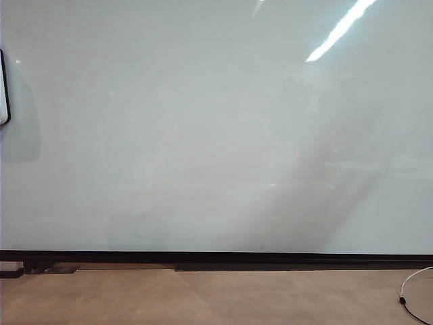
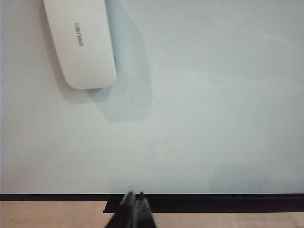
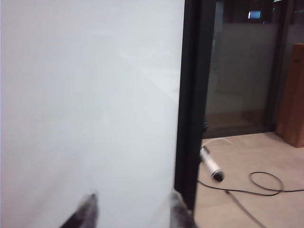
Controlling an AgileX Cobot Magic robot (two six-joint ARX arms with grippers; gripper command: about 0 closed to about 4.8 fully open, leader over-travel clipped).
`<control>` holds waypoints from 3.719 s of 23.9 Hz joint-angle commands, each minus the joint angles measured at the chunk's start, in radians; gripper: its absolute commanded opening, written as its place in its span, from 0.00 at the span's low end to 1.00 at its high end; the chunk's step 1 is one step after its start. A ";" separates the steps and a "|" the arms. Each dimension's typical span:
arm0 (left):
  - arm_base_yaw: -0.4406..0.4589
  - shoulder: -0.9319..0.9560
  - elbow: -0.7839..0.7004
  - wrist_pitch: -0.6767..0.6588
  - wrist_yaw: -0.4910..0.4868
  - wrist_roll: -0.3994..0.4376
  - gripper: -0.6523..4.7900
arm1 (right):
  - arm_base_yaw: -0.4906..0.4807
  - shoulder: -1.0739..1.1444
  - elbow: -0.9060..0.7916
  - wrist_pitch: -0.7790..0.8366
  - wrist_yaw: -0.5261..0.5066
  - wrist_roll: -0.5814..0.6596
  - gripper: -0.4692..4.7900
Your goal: Pick up the pen on the shelf to the right of the whiteboard and draw a straight line.
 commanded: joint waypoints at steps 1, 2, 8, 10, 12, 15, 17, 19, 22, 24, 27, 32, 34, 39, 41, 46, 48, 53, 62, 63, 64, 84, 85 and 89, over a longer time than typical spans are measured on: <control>0.000 0.000 0.003 0.013 -0.002 0.001 0.11 | -0.089 0.219 0.153 0.061 -0.127 -0.078 0.58; 0.000 0.000 0.003 0.013 0.001 0.001 0.11 | -0.113 0.280 0.187 0.071 -0.163 -0.076 0.58; 0.000 0.000 0.003 0.013 0.000 0.001 0.11 | -0.348 0.690 0.373 0.140 -0.530 -0.072 0.73; 0.000 0.000 0.003 0.013 0.003 0.001 0.11 | -0.392 0.778 0.393 0.212 -0.562 -0.069 0.73; 0.000 0.000 0.003 0.013 0.013 0.002 0.11 | -0.412 0.879 0.403 0.311 -0.629 -0.064 0.76; 0.000 0.000 0.003 0.012 0.016 0.009 0.11 | -0.414 1.026 0.404 0.441 -0.642 -0.051 0.79; 0.000 0.000 0.003 0.012 0.016 0.019 0.11 | -0.415 1.112 0.404 0.524 -0.642 -0.051 0.79; 0.000 0.000 0.003 0.012 0.016 0.033 0.11 | -0.415 1.202 0.410 0.615 -0.642 -0.051 0.79; 0.000 0.000 0.003 0.011 0.016 0.047 0.11 | -0.415 1.307 0.462 0.658 -0.647 -0.050 0.79; 0.000 0.000 0.003 0.011 0.018 0.047 0.11 | -0.415 1.357 0.499 0.664 -0.668 -0.050 0.79; 0.000 0.000 0.003 0.002 0.038 0.071 0.11 | -0.415 1.438 0.577 0.667 -0.694 -0.050 0.79; 0.000 0.000 0.003 -0.038 0.088 0.096 0.11 | -0.415 1.535 0.678 0.677 -0.744 -0.050 0.79; 0.000 0.000 0.003 -0.054 0.108 0.109 0.11 | -0.415 1.572 0.687 0.733 -0.759 -0.044 0.79; 0.000 0.000 0.003 -0.064 0.124 0.140 0.11 | -0.416 1.657 0.689 0.843 -0.746 -0.022 0.79; 0.000 0.000 0.003 -0.063 0.124 0.140 0.11 | -0.416 1.678 0.690 0.879 -0.735 -0.019 0.79; 0.000 0.000 0.003 -0.064 0.125 0.147 0.11 | -0.416 1.727 0.731 0.884 -0.735 -0.013 0.79; 0.000 0.000 0.003 -0.064 0.128 0.151 0.11 | -0.415 1.749 0.755 0.885 -0.739 0.010 0.79; 0.000 0.000 0.003 -0.067 0.128 0.152 0.11 | -0.415 1.775 0.758 0.925 -0.739 0.012 0.72; 0.000 0.000 0.003 -0.067 0.132 0.152 0.11 | -0.415 1.781 0.773 0.927 -0.739 0.018 0.61; 0.000 0.000 0.003 -0.067 0.132 0.152 0.11 | -0.415 1.788 0.779 0.922 -0.739 0.028 0.60; 0.000 0.000 0.003 -0.067 0.132 0.152 0.11 | -0.415 1.794 0.784 0.920 -0.744 0.036 0.60; 0.000 0.000 0.003 -0.087 0.132 0.167 0.11 | -0.411 1.812 0.801 0.938 -0.784 0.056 0.49; 0.000 0.000 0.003 -0.093 0.132 0.172 0.11 | -0.411 1.812 0.800 0.951 -0.784 0.060 0.47; 0.000 0.000 0.003 -0.097 0.132 0.174 0.11 | -0.411 1.812 0.801 0.954 -0.783 0.059 0.46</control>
